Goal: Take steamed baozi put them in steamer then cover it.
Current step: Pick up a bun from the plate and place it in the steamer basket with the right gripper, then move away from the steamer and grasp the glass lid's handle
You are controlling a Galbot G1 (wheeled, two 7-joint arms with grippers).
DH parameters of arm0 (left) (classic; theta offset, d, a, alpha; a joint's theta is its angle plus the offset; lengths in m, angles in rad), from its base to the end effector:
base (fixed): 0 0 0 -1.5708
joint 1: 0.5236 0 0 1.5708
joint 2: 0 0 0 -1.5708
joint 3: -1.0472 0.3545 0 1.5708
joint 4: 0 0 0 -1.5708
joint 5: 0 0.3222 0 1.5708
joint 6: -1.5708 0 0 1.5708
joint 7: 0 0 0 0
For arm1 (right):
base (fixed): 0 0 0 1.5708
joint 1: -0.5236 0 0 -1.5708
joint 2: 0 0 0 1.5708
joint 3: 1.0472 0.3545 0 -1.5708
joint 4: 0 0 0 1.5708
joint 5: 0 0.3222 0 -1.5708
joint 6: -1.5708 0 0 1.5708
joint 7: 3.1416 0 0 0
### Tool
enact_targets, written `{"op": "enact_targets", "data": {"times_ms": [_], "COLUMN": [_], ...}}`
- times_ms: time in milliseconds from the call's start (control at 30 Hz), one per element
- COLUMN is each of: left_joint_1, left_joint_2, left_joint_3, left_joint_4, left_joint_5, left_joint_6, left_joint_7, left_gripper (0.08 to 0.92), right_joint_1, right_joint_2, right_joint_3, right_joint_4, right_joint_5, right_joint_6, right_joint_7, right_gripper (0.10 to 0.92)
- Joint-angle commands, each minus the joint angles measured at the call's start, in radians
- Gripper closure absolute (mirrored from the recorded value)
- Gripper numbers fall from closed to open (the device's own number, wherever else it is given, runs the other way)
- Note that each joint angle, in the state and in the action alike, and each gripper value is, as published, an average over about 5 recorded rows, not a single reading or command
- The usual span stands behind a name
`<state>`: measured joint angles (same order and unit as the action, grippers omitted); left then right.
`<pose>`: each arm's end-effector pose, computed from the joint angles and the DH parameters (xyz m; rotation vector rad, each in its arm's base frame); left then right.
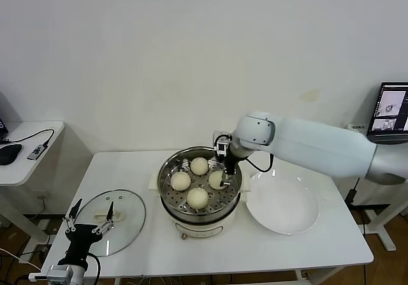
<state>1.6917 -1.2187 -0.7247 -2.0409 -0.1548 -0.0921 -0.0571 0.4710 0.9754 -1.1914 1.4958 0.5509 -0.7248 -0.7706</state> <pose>0.1193 0.1258 -0.3098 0.0608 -3.0788 -0.3859 0.4887 0.0509 -0.0720 1.3027 -1.6187 1.2470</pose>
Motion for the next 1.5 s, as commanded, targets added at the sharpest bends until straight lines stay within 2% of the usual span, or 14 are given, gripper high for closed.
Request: {"op": "enact_targets", "data": {"times_ms": [33, 233, 433, 600, 767, 1000, 1100, 1233, 1500], "left_joint_1": [0.000, -0.001, 0.003, 0.002, 0.002, -0.002, -0.002, 0.027, 0.236], "left_joint_2": [0.001, 0.000, 0.000, -0.006, -0.018, -0.027, -0.042, -0.032, 0.043], "left_joint_3": [0.001, 0.002, 0.006, 0.009, 0.026, 0.075, 0.077, 0.020, -0.092], "left_joint_4": [0.009, 0.013, 0.007, 0.012, 0.014, 0.032, 0.060, 0.110, 0.113], "left_joint_5": [0.001, 0.005, 0.017, 0.016, 0.046, 0.175, 0.316, 0.641, 1.106], "left_joint_6": [-0.006, -0.011, -0.008, -0.014, -0.010, 0.026, 0.006, -0.032, -0.027], "left_joint_7": [0.001, 0.001, 0.004, 0.000, -0.035, -0.118, -0.156, -0.215, -0.289], "left_gripper": [0.177, 0.177, 0.177, 0.177, 0.177, 0.177, 0.177, 0.177, 0.177], "right_joint_1": [-0.016, -0.281, -0.723, -1.082, -1.468, -1.731, -1.796, -1.885, -1.991], "right_joint_2": [-0.153, -0.286, -0.358, -0.352, -0.199, 0.121, 0.240, 0.346, 0.407], "right_joint_3": [0.104, 0.343, 0.753, 1.055, 1.432, 1.782, 1.865, 1.954, 2.101], "right_joint_4": [0.180, 0.277, 0.334, 0.344, 0.358, 0.349, 0.378, 0.437, 0.519], "right_joint_5": [0.063, 0.147, 0.025, -0.094, -0.228, -0.414, -0.449, -0.469, -0.468], "right_joint_6": [0.041, 0.200, 0.409, 0.596, 0.774, 0.888, 0.887, 0.850, 0.759], "right_joint_7": [0.131, 0.383, 0.534, 0.644, 0.652, 0.563, 0.540, 0.543, 0.633], "right_gripper": [0.202, 0.203, 0.203, 0.203, 0.203, 0.203, 0.203, 0.203, 0.203]}}
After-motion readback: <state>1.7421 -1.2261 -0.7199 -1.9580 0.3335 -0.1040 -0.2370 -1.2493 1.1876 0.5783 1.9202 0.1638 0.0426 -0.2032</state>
